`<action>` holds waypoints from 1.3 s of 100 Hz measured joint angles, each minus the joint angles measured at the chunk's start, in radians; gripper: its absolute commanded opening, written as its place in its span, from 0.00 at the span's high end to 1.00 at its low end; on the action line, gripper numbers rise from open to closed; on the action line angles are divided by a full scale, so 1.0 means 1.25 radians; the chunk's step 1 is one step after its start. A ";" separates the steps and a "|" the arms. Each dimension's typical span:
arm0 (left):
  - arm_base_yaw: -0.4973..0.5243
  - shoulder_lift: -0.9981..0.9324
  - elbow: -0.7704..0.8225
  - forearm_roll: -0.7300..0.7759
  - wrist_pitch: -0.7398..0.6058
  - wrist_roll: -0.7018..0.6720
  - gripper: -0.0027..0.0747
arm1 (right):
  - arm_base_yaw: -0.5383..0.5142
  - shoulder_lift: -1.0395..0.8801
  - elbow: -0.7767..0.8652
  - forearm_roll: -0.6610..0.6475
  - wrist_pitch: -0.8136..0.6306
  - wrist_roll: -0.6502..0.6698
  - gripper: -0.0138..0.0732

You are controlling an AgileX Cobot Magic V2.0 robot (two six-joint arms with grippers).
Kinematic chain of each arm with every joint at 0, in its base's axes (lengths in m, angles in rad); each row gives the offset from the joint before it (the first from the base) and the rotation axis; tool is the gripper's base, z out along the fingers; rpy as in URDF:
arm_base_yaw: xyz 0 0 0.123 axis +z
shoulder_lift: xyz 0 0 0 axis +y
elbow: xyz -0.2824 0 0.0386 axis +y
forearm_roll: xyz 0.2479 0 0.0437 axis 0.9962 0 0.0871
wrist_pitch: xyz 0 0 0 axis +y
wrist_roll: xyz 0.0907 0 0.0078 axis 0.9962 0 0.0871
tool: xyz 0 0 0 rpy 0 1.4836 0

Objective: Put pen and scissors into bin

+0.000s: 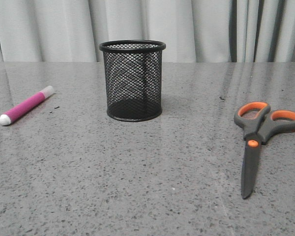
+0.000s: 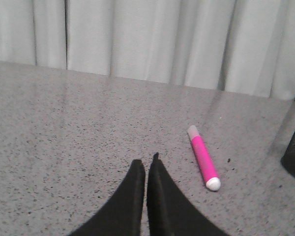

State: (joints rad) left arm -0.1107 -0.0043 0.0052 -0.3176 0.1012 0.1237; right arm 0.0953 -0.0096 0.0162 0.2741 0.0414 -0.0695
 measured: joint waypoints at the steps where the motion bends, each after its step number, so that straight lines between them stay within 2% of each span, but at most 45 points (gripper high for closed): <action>1: 0.000 0.000 0.000 -0.007 0.000 0.000 0.99 | 0.000 0.000 0.000 0.008 -0.003 0.000 0.92; 13: 0.000 0.000 0.000 -0.128 -0.018 0.000 0.99 | 0.000 0.000 0.000 0.151 -0.020 0.000 0.92; 20: 0.000 0.000 0.000 -0.206 -0.027 0.000 0.99 | 0.000 0.000 0.000 0.198 -0.022 0.000 0.92; 33: 0.000 0.000 0.000 -0.324 -0.045 0.000 0.99 | 0.000 0.000 0.000 0.227 -0.020 0.000 0.91; 49: 0.000 0.000 -0.013 -0.358 -0.013 0.000 0.99 | 0.000 0.000 -0.030 0.230 0.045 0.000 0.90; 69: 0.000 0.075 -0.132 -0.343 0.092 -0.001 0.99 | 0.000 0.109 -0.150 0.188 0.184 0.000 0.90; 87: 0.000 0.264 -0.292 -0.190 0.258 0.001 0.99 | 0.000 0.304 -0.282 0.122 0.326 0.000 0.90; 101: 0.000 0.403 -0.390 -0.126 0.381 0.001 0.99 | 0.000 0.426 -0.366 0.104 0.357 0.000 0.90; 130: 0.000 0.551 -0.461 -0.119 0.440 0.037 0.99 | 0.000 0.526 -0.427 0.104 0.413 -0.007 0.90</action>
State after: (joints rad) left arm -0.1107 0.6846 -0.5710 -0.4662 0.6517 0.1695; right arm 0.0953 0.6473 -0.5172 0.4040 0.5577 -0.0785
